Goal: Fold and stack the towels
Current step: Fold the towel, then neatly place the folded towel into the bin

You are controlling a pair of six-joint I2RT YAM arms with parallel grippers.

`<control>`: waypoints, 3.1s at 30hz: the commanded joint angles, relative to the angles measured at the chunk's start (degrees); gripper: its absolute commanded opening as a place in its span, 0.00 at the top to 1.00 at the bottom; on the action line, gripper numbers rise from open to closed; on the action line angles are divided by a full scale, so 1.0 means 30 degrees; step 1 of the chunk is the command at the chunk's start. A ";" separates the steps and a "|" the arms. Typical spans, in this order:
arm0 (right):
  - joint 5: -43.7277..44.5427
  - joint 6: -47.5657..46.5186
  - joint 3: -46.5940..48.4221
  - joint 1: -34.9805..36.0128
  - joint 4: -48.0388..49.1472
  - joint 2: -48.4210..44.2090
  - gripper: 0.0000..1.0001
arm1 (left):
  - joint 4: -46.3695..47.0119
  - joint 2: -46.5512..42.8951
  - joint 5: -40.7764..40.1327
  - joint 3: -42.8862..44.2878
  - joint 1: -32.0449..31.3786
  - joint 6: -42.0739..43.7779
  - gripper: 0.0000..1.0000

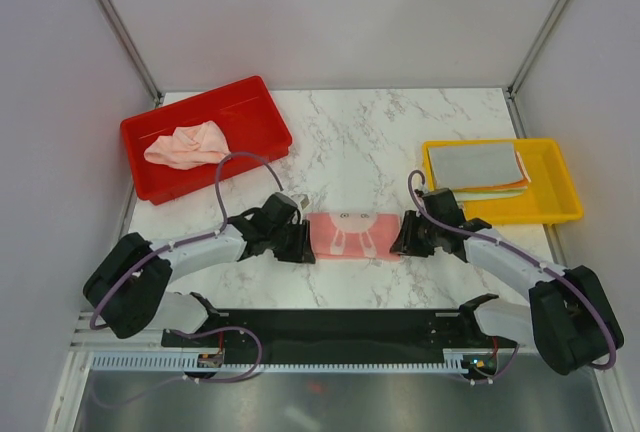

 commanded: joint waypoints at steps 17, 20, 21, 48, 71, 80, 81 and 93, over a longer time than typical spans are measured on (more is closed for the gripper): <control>-0.2381 0.0639 0.3087 0.2106 0.3126 0.1658 0.64 | -0.0478 0.1657 0.0391 0.3909 0.0296 -0.1518 0.54; -0.2208 0.0933 0.2004 0.2195 0.4475 0.2276 0.65 | 0.1394 0.1541 0.0422 0.1417 0.0121 -0.2309 0.54; -0.1859 0.0905 0.1740 0.2195 0.4797 0.2480 0.66 | 0.1693 0.1541 0.0393 0.0942 0.0120 -0.2458 0.55; 0.4713 -0.2640 0.4668 0.1902 -0.0918 0.3855 0.21 | 0.0201 0.3209 -0.0633 0.2960 0.1496 -0.1580 0.44; 0.3977 -0.5126 1.0460 0.0353 -0.5594 0.5347 1.00 | -0.6647 -0.0857 -0.2214 0.7553 0.4015 -0.0469 0.40; 0.4853 -0.8908 1.7903 -0.3544 -1.0578 0.8073 1.00 | -0.8089 -0.2327 -0.1863 0.9082 0.4749 0.0998 0.37; 0.5057 -0.9084 1.8489 -0.3779 -1.1190 0.8367 1.00 | -0.8118 -0.2298 -0.1921 0.9023 0.4749 0.1027 0.37; 0.4655 -1.1633 2.3122 -0.8554 -1.3920 1.0362 1.00 | -0.8089 -0.0424 -0.3269 0.8642 0.4837 0.1642 0.36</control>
